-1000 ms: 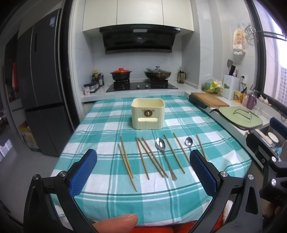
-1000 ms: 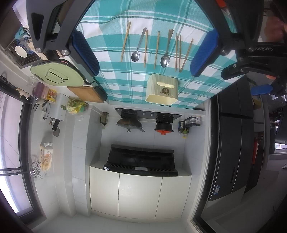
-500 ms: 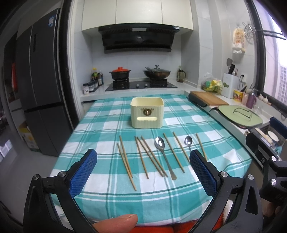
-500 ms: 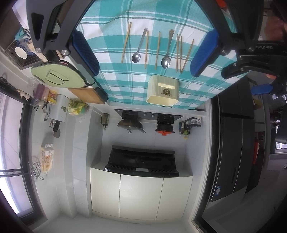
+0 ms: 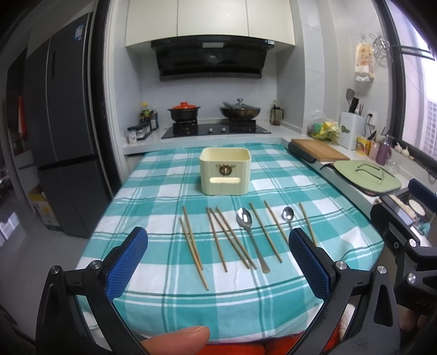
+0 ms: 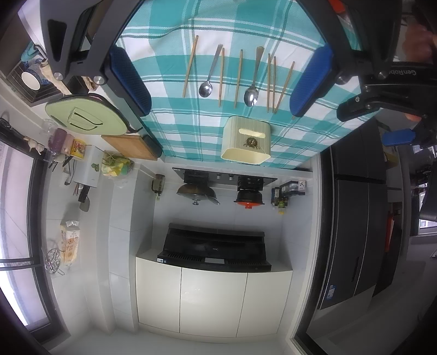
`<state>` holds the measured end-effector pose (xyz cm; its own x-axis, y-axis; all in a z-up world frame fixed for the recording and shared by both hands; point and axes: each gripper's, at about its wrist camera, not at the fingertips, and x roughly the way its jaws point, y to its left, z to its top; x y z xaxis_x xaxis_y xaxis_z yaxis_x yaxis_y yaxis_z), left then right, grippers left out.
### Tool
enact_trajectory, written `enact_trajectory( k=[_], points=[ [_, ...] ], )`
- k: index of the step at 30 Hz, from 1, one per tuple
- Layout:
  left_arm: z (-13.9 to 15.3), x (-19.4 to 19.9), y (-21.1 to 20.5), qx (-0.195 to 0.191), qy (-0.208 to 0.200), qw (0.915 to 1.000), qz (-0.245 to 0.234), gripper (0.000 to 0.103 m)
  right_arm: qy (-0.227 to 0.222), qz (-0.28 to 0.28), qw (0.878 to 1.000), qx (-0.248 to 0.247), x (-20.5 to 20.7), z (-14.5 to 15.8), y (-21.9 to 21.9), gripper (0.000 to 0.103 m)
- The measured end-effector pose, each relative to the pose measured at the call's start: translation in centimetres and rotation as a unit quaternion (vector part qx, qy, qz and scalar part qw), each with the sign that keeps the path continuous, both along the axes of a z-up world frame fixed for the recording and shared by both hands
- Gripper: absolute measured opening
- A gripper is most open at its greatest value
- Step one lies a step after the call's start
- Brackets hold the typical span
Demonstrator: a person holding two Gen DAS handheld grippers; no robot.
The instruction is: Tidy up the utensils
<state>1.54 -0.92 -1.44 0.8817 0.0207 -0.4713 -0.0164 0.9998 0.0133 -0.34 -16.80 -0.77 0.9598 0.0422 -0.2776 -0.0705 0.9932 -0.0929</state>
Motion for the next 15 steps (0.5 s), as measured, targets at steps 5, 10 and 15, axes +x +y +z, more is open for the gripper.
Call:
enact_trajectory(
  k=[5,10,15],
  points=[
    [-0.1,0.2,0.1,-0.001,0.0,1.0,0.0,0.103,0.001,0.001,1.0,-0.002,0.2,-0.1,0.1,0.103],
    [0.0,0.4,0.2,0.0,0.003,1.0,0.001,0.103,0.011,0.002,1.0,-0.002,1.0,-0.6,0.2,0.103],
    [-0.3,1.0,0.5,-0.003,0.005,1.0,0.002,0.103,0.021,0.005,1.0,-0.005,1.6,-0.9,0.7,0.103]
  ],
)
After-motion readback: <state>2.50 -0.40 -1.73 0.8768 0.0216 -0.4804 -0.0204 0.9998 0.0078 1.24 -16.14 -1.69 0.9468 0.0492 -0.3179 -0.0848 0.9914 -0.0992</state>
